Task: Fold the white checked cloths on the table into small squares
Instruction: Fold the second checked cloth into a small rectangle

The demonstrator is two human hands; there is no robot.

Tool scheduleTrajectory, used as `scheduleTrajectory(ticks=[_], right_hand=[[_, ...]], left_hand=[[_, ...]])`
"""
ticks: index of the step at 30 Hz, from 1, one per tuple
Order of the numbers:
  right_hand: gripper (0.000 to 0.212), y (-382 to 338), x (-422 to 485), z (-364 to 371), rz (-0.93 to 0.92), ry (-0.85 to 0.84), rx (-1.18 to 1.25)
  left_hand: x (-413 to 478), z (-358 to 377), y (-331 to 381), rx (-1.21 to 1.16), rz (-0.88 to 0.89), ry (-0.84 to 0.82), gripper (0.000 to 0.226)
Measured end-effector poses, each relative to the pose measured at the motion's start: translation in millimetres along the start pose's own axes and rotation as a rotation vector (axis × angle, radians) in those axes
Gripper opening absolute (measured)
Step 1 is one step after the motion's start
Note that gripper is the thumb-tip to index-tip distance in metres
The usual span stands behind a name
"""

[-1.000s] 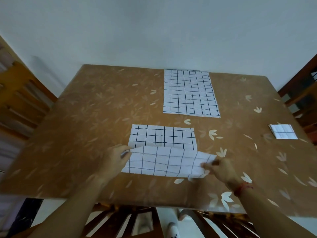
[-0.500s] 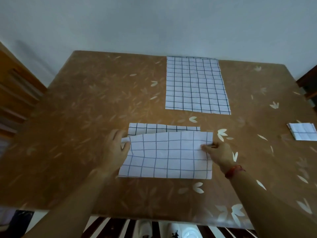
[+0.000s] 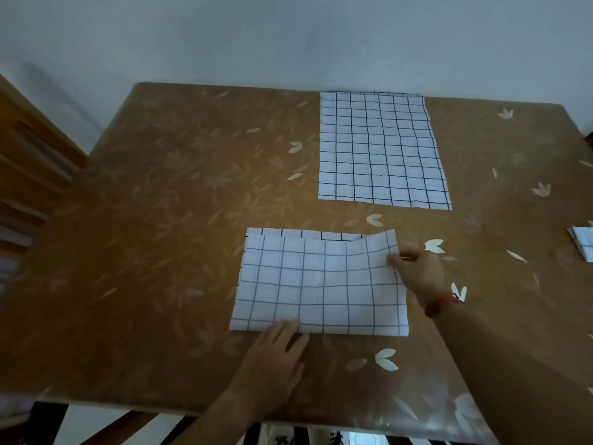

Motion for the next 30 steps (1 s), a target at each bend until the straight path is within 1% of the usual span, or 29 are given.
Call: scheduleTrajectory(ticks=[2,5,7,9,11,14,18,21,24,26,28,30], right_hand=[[0.005,1.8,2.5,1.1,-0.008,0.029,-0.026],[0.04,2.2,-0.3,5.5,-0.027,0.061,-0.175],[0.051,-2.2,-9.9,10.1,-0.113,0.081,-0.327],[0.053,-7.8,-27.9,20.3,-0.246,0.08,-0.471],[0.056,-7.1,-53.5,38.4,-0.37,0.026,-0.585],[0.055,2.6,-93.6,68.7,-0.492,-0.115,-0.635],[0.05,9.7,-139.3,94.3,-0.655,-0.2,-0.686],[0.056,20.8,-162.4,110.2,-0.704,-0.296,-0.78],[0.057,28.0,-175.6,120.8,-0.765,-0.342,-0.869],[0.065,31.5,-183.0,129.2,-0.789,-0.393,-0.907],[0.063,35.2,-187.3,136.2,-0.802,-0.406,-0.931],[0.068,41.5,-188.9,142.0,-0.78,-0.422,-0.959]], left_hand=[[-0.2,6.9,5.8,0.024,0.023,-0.019,0.048],[0.1,10.0,13.6,0.053,0.06,-0.017,0.047],[0.6,11.5,19.1,0.067,0.083,-0.016,0.048],[1.5,13.4,21.9,0.069,0.086,-0.023,0.051],[2.9,17.1,19.2,0.055,0.057,-0.047,0.055],[5.1,20.5,12.9,0.024,0.01,-0.066,0.059],[7.4,24.0,8.8,0.019,-0.013,-0.069,0.06],[6.8,23.4,10.6,0.027,-0.008,-0.042,0.059],[5.7,19.7,15.9,0.001,0.002,-0.012,0.058],[4.8,21.7,20.4,-0.022,0.026,-0.022,0.057],[4.0,26.1,24.3,-0.036,0.046,-0.055,0.058],[3.7,26.5,24.2,-0.039,0.03,-0.064,0.058]])
Point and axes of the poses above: each hand's wrist, its own x-axis towards the middle knuckle, its own z-axis out of the palm, y = z × x, the point moved 8 cm from there along x, towards the middle knuckle, and after that the axes turned 4 degrees about x, right-handed, at the moved point
